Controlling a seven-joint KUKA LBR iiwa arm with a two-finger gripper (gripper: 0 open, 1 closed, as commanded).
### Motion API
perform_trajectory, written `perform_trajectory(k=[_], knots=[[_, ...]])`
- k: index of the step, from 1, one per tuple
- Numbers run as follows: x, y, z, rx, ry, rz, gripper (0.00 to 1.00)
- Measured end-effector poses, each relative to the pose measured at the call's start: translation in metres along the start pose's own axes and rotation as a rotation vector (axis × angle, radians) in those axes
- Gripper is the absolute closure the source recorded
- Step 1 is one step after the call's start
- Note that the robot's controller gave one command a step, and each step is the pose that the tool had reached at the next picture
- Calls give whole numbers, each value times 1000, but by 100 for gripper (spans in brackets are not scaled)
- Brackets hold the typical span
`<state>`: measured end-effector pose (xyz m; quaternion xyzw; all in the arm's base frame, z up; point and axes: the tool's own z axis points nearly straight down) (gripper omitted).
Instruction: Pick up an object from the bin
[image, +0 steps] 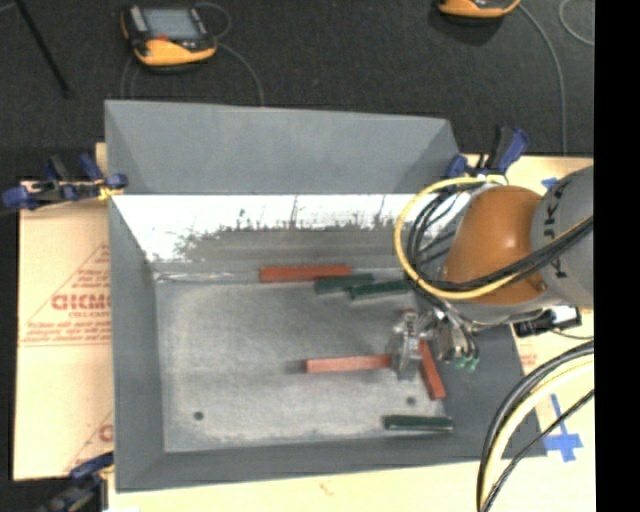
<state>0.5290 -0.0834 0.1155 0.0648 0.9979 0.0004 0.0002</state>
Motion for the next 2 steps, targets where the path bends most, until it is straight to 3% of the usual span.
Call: perform_trajectory(k=[1, 2], knots=[[4, 5, -56, 0, 2, 28, 100], [-10, -6, -119, 0, -1, 78, 100]])
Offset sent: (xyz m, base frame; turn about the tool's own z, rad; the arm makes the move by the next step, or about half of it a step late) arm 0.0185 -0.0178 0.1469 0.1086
